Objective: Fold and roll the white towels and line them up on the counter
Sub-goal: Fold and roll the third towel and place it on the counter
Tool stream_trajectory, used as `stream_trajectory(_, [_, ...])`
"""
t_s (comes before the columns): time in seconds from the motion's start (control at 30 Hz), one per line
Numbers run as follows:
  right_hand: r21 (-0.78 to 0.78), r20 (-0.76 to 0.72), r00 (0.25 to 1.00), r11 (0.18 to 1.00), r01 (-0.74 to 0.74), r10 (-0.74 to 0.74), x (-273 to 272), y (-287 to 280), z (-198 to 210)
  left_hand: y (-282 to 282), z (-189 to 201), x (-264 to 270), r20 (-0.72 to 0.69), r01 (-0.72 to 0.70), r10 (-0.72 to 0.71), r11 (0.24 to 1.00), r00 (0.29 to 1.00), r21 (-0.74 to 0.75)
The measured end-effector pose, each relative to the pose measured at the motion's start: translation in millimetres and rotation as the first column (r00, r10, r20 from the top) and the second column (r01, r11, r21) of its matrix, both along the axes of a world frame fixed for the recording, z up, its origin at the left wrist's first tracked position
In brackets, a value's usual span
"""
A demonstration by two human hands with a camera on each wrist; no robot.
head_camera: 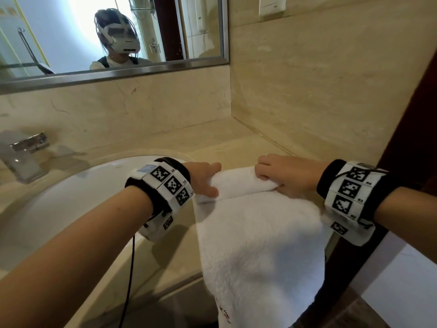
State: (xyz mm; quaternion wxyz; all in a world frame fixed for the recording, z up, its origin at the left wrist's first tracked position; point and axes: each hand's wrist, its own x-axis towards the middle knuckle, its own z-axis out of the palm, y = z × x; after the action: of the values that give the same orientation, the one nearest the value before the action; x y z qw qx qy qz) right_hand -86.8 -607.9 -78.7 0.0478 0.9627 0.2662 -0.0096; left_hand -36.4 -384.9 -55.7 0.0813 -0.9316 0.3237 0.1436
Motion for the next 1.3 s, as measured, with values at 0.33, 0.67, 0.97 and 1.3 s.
stream_trajectory(0.33, [0.643,-0.403,0.846,0.550,0.533,-0.348,-20,-18,16,8,-15,-28,0.365,0.218,-0.292,0.948,0.884,0.232])
stream_trajectory(0.67, [0.269,-0.519,0.714,0.703,0.658,-0.470,-16,-13,21,11,3,-26,-0.240,-0.132,0.106,0.987,0.965,-0.092])
stream_trajectory(0.97, [0.141,-0.447,0.776,0.822,0.552,-0.444,10,3,22,-1,-5,0,-0.054,0.018,-0.021,0.999,0.998,-0.046])
stream_trajectory(1.3, [0.108,-0.358,0.751,0.774,0.624,-0.555,67,3,19,-23,-13,66,0.081,-0.045,0.055,0.993,0.995,-0.109])
